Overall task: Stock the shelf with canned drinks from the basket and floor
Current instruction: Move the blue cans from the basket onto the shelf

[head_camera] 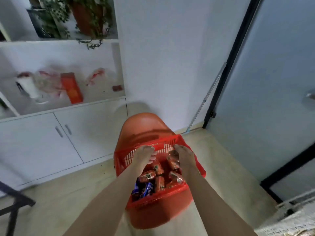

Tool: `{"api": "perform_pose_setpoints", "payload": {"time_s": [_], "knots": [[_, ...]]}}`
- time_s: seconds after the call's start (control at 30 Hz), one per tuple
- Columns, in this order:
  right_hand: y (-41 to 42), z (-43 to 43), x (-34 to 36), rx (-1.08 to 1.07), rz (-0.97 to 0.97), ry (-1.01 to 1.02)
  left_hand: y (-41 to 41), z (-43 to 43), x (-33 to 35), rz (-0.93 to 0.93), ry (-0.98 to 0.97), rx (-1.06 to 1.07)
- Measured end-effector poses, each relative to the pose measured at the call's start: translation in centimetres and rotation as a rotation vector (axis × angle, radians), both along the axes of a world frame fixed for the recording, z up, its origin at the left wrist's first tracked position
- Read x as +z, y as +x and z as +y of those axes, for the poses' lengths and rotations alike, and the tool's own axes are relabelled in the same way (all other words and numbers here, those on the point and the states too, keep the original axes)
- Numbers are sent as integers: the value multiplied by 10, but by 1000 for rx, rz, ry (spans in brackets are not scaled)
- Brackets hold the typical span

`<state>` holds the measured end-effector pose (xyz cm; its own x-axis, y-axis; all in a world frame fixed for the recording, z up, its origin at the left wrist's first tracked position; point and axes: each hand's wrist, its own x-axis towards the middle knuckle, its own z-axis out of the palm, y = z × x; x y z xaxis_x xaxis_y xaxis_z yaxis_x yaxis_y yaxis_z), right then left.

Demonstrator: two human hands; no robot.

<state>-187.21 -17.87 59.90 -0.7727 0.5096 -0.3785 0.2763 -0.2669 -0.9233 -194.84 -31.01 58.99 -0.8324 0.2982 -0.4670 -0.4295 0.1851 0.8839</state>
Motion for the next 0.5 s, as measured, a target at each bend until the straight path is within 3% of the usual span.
{"api": "perform_pose_setpoints", "payload": {"time_s": [0.17,0.5], "knots": [[-48,-8,-49,121,-127,-19,-34,-27,-56,-7,-115,134],[-120,21,-183,409,-447,-64,-73,-13,-184,-296,-355,224]]}}
